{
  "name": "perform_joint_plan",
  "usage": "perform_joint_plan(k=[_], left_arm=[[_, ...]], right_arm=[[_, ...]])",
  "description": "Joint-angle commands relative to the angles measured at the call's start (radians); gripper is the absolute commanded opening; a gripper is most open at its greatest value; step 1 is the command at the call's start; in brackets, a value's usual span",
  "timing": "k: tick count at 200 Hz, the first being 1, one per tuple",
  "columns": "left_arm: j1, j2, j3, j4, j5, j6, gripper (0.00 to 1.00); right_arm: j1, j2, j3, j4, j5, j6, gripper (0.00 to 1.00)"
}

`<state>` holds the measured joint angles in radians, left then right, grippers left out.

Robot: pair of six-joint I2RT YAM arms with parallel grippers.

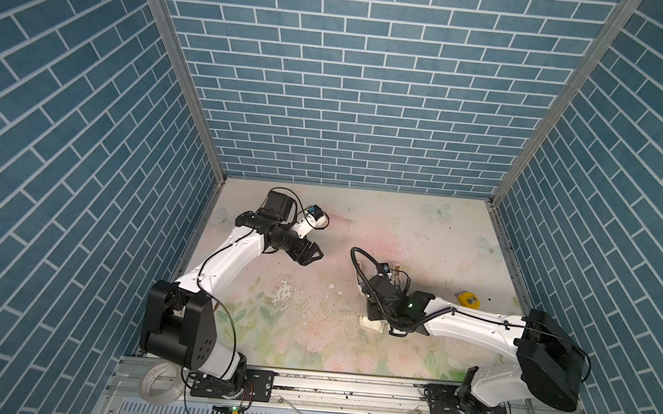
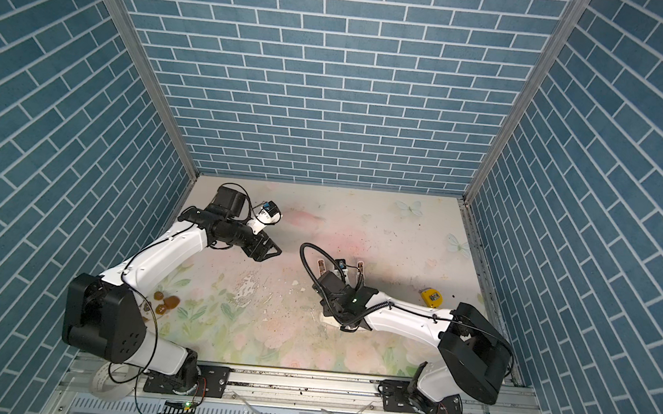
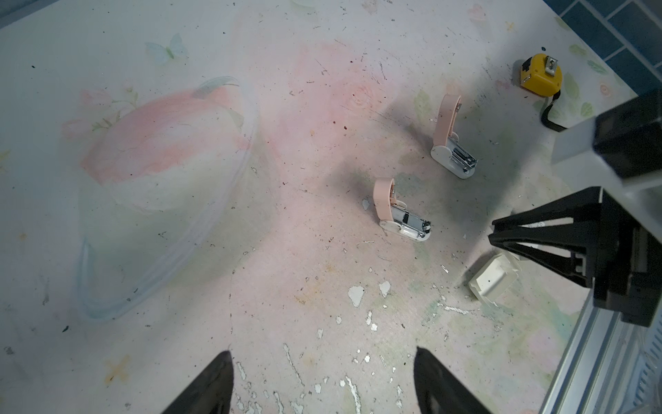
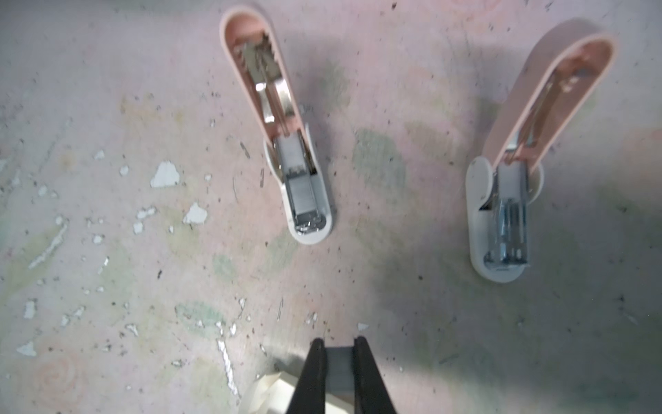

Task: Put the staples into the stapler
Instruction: 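Lift the staple strip with the right gripper and carry it to the farther pink stapler, then lower the held strip into the farther stapler's open channel with the right gripper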

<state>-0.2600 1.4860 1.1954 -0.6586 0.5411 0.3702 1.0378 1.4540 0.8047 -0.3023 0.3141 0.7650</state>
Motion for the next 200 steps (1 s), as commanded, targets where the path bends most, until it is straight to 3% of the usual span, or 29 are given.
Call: perform_joint_plan(k=[1,114,200], left_arm=[[0.007,-0.008,-0.005,-0.009,-0.005,0.0,0.8],[0.007,0.017,0.003,-0.016,0.0,0.001,0.8],[0.007,0.039,0.007,-0.019,0.002,0.002,0.8]], right_arm=[[-0.05,-0.046,0.001,0.067,-0.044,-0.075,0.1],[-0.29,-0.141,-0.096,0.15,-0.157,-0.253,0.11],[-0.39,-0.088,-0.117,0.23,-0.21,-0.329,0.11]])
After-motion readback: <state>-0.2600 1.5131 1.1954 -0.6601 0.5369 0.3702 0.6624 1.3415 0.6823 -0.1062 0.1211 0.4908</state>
